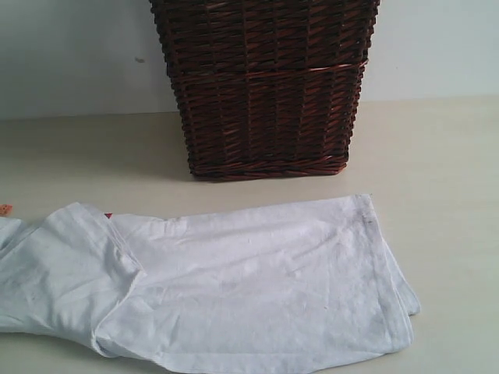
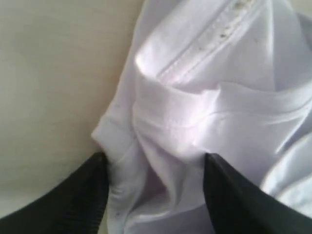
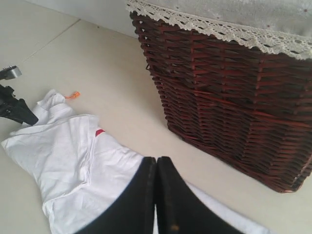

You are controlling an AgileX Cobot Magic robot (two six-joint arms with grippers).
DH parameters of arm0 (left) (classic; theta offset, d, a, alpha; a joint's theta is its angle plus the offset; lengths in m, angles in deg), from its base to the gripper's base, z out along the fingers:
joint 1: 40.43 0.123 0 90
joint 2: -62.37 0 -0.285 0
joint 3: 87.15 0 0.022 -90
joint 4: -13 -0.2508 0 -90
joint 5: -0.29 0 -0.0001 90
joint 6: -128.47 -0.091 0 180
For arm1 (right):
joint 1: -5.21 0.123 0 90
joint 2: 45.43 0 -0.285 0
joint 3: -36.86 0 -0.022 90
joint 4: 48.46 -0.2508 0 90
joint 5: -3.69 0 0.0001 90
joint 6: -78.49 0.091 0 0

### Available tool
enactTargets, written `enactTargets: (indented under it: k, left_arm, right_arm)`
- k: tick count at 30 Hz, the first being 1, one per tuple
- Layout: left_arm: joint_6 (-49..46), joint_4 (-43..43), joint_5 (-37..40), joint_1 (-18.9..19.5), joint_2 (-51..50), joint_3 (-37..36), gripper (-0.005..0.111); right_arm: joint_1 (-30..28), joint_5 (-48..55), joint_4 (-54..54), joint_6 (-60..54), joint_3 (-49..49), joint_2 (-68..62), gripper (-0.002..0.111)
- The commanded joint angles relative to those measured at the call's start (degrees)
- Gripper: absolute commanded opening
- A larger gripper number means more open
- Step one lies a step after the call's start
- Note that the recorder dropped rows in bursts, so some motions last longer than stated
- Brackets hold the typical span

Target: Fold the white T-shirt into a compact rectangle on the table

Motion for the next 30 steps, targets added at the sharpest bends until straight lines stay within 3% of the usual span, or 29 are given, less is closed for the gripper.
enactTargets:
  k: [1, 8, 12, 16, 18, 19, 23, 26, 30]
  left_arm:
    - [-1.5, 1.9, 1.1, 0.0, -2.8, 0.0, 0.057]
    - [-11.6, 13.3, 7.7, 0.0, -5.3, 0.0, 0.057]
    - [-10.7, 12.5, 6.0, 0.0, -6.6, 0.0, 0.054]
    - [-9.2, 11.0, 3.0, 0.0, -7.3, 0.0, 0.033]
    - [-6.0, 10.3, -0.7, 0.1, -7.3, 0.0, 0.009]
    - [-4.6, 9.1, -2.2, 0.1, -7.2, 0.0, 0.000]
    - [8.4, -3.9, -4.3, 0.1, -6.0, 1.1, 0.000]
    - [18.8, -15.5, -1.8, 0.1, -3.6, 3.9, 0.000]
    - [21.6, -18.6, 2.7, 0.1, 2.2, 8.5, 0.000]
  right_arm:
    - [-0.2, 1.3, -1.6, -1.2, 0.2, 0.5, 0.000]
    - [-0.2, 1.4, -2.2, -1.6, 0.2, 0.5, 0.000]
    - [-0.2, 2.8, -3.6, -2.7, 0.2, 0.5, 0.000]
    - [-0.2, 3.5, -4.7, -3.8, 0.2, 0.5, 0.000]
    - [-0.2, 3.8, -4.7, -3.9, 0.2, 0.5, 0.000]
    - [-0.2, 3.9, -4.7, -3.9, 0.2, 0.5, 0.000]
    - [-0.2, 4.0, -4.7, -3.9, 0.2, 0.6, 0.000]
    - [-0.2, 4.0, -4.7, -3.9, 0.2, 0.7, 0.000]
    - [-0.2, 4.0, -4.7, -3.9, 0.2, 0.7, 0.000]
